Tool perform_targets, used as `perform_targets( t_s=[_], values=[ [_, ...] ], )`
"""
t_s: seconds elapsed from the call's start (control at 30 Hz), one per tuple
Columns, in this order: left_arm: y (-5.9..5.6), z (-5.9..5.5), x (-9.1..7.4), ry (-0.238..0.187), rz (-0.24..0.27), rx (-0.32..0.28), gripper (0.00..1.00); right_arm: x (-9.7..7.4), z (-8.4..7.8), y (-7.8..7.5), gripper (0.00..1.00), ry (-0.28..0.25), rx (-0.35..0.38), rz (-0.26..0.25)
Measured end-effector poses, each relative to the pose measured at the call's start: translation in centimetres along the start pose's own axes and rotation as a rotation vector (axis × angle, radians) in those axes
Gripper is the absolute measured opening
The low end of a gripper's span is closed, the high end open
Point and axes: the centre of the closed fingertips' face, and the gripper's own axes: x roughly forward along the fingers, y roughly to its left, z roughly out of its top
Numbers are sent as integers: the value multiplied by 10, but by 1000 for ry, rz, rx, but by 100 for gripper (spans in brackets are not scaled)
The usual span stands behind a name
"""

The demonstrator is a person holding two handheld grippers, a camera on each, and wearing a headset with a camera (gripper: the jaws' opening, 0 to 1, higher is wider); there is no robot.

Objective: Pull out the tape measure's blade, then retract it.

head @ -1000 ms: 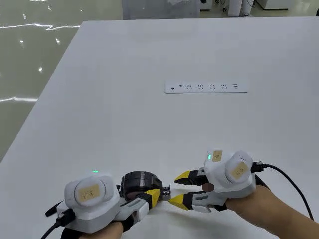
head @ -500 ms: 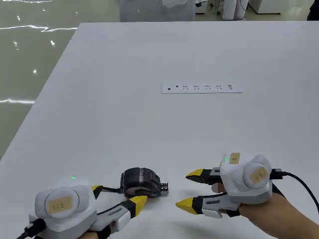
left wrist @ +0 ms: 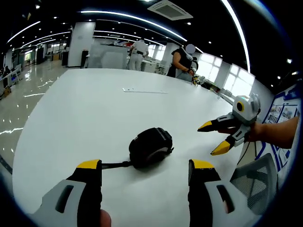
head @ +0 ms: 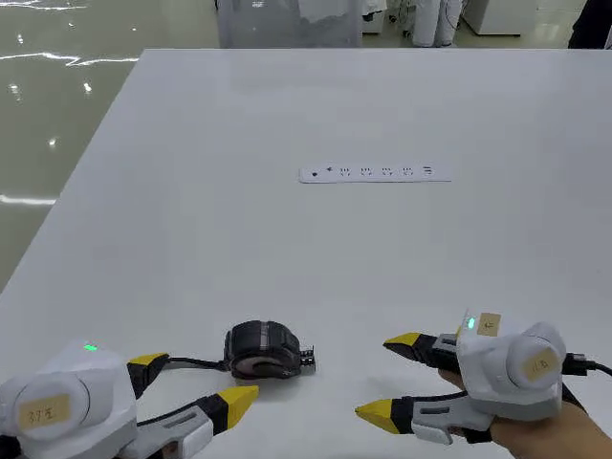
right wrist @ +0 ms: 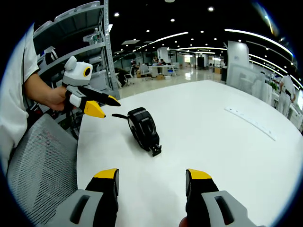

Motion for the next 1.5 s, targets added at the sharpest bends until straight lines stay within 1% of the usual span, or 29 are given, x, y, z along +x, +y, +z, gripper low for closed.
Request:
perform_targets(
  t_s=[0.03,0.13,0.2,0.3,0.43,0.53,0.6,0.67,0.73,0.8,0.83,0.97,1.03,1.1,1.3,1.37,1.4,1.43,1.47,1.5],
  values=[
    [-2,-2,-1,8,-15,5,72,-3,-1,0,57,1,5,-6],
    [-4,-4,-5,8,-37,16,75,-9,-4,1,59,5,13,-20],
    [-5,-4,-7,9,-46,22,78,-14,-4,1,61,2,10,-34],
    [-5,-4,-12,5,-57,42,79,-20,-6,3,62,2,23,-40],
    [2,-7,-17,14,-51,60,82,-30,-8,2,64,-2,29,-56],
    [5,-6,-23,5,-50,80,85,-37,-11,1,66,-2,32,-71],
    [7,-7,-26,1,-51,84,86,-42,-11,1,67,-2,35,-80],
    [7,-10,-28,11,-52,90,87,-45,-12,2,70,-4,43,-84],
    [6,-12,-31,11,-62,103,89,-50,-14,1,72,-8,48,-95],
    [7,-13,-34,11,-58,119,91,-54,-15,0,74,-8,58,-110],
    [6,-13,-35,13,-66,121,91,-56,-16,1,76,-10,61,-113],
    [1,-15,-41,13,-95,130,95,-64,-22,4,78,-2,68,-123],
    [-1,-15,-44,5,-115,132,97,-68,-25,6,81,-4,76,-129],
    [-1,-16,-46,3,-116,147,98,-71,-27,7,83,-5,81,-133],
    [-3,-18,-54,3,-145,155,99,-80,-37,11,87,15,84,-142],
    [-3,-18,-56,1,-147,157,99,-83,-38,12,89,13,93,-145],
    [-1,-18,-56,4,-139,169,99,-85,-39,12,89,12,95,-147],
    [-2,-16,-58,-8,-142,188,99,-87,-40,13,90,16,100,-147],
    [-3,-15,-60,-18,-147,194,99,-89,-40,13,90,14,98,-153],
    [-2,-15,-61,-14,-144,193,99,-91,-39,13,90,10,99,-156]
  ],
)
